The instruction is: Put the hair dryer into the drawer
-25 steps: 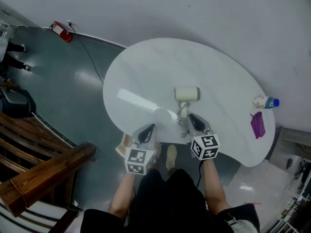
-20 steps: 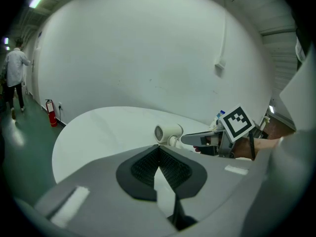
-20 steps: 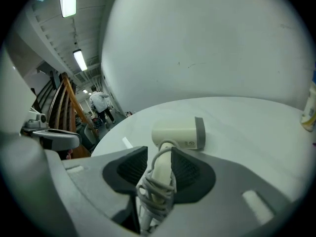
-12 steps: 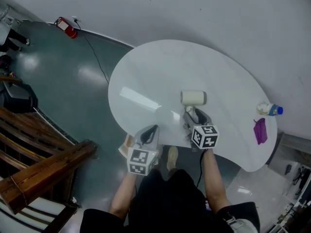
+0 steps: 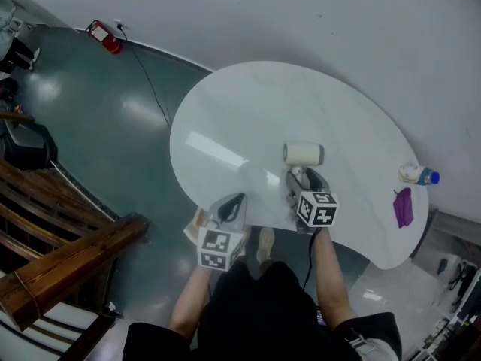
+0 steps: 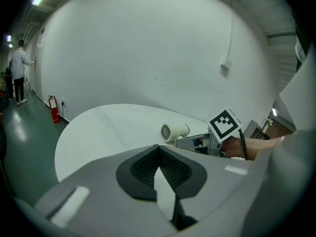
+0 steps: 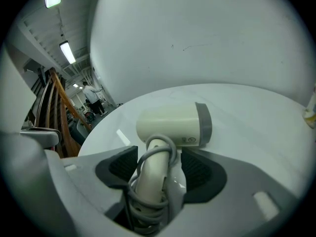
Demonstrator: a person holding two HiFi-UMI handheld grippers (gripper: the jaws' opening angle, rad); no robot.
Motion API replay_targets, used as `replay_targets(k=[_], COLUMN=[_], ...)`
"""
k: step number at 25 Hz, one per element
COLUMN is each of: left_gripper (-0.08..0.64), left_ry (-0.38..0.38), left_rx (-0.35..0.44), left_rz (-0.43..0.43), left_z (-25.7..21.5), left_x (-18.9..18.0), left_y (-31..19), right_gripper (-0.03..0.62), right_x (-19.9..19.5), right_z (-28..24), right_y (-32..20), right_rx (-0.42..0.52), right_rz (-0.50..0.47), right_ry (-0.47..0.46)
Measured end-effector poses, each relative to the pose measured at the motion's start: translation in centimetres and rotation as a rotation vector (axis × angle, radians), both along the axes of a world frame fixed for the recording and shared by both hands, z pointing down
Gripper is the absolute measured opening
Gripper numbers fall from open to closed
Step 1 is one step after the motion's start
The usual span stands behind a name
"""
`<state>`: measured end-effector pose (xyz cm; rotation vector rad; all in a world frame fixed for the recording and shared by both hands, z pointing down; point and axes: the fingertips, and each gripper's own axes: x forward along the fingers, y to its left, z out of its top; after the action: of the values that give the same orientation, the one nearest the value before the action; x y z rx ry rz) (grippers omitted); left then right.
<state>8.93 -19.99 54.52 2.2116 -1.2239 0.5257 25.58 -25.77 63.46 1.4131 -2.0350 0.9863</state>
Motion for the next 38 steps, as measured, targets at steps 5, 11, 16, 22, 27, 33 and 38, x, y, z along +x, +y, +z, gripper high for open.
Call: replay_targets(k=[5,11,16,22,27,33,38], left_gripper=[0.006,0.006,0.006,0.006,0.006,0.006,0.006], left_ry=[-0.001,0.004,0.005,0.019,0.027,0.029,0.028], left_rx=[-0.008,-0.015,-0.023,-0.03,-0.022,-0.01,-0.003], left_rz=[-0.004,-0.008,-0.016,-0.023,-0.022,-0.025,-0.014], left_z=[0.3,0.5,0.7,0.8,0.5,0.0,-0.2], left_x=[-0.5,-0.9,-1.9,-2.7,-3.2,-3.9,-4.4], left_y=[-0.2,-0.4,-0.5,-0.8,-1.0,-1.0,-0.6], right_gripper=[0.275,0.276,0.276,0.276,0.268,0.241,0.235], right_x=[-0.4,-0.8,-1.1,-1.5,-1.6,-1.3,-1.2], right_z=[0.5,1.2,1.5,1.9,1.9,1.8,1.3], right_y=[-0.2,-0.6,-0.9,-0.8,-0.9,-1.0,-1.0], right_rx=[-0.019,-0.031,-0.047,-0.073,-0.086,-0.08,-0.054], right_rz=[-0.001,-0.004,-0.019,-0.049,-0.039,0.0,0.0], right_ry=[-0.007,0.015,0.048,0.058,0.048,0.035,0.05])
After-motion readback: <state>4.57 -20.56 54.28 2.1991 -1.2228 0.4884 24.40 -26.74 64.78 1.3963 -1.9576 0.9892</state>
